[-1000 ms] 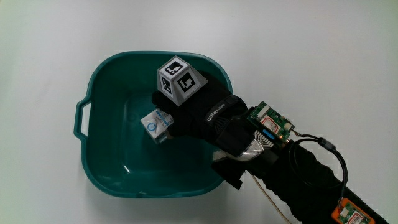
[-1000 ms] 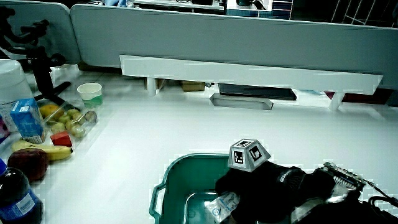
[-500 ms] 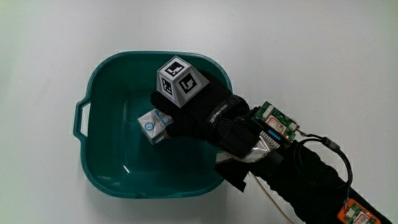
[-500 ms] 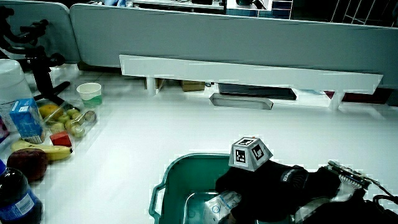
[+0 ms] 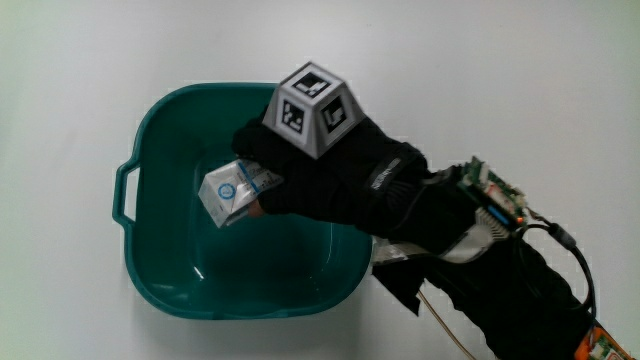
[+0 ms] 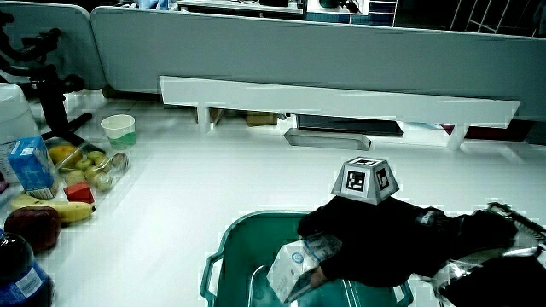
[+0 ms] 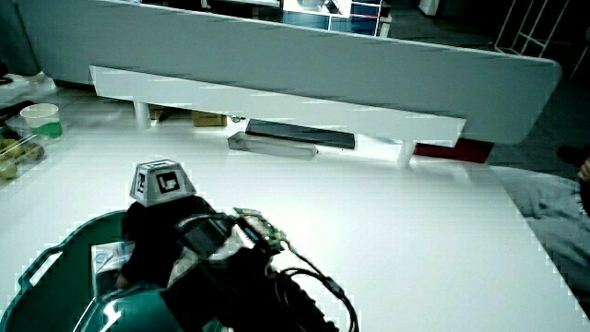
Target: Pick milk
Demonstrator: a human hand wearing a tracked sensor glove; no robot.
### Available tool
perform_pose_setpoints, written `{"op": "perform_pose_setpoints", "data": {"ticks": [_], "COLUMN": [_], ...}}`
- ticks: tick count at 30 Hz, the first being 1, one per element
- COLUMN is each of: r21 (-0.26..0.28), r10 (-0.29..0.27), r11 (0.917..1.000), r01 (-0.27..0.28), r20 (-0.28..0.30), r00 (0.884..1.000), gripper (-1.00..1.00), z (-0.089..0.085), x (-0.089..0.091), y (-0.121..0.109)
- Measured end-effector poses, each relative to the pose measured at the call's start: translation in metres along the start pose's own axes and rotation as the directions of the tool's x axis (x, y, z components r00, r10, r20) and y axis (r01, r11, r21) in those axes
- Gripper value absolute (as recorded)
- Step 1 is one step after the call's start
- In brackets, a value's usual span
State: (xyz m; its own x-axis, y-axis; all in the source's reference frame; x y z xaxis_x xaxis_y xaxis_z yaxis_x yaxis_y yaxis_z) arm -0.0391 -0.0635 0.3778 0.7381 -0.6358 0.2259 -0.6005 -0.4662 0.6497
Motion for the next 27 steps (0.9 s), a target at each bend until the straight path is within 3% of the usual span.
{"op": "perform_pose_setpoints", "data": {"ticks": [17,21,27], "r21": [0.030,0.042,0.102], "r10": [0.020,0.037,0.079], "r11": [0.9993,0.9984,0.9916], "r01": [-0.021,-0.039,-0.079], "r20": [0.046,0.027,0.001], "r00": [0.999,0.999,0.997], "gripper": [1.00,1.00,1.00], "z": [0.000,0.004,0.018], "x": [-0.004,-0.004,-0.007], "y": [-0.004,-0.008,-0.026]}}
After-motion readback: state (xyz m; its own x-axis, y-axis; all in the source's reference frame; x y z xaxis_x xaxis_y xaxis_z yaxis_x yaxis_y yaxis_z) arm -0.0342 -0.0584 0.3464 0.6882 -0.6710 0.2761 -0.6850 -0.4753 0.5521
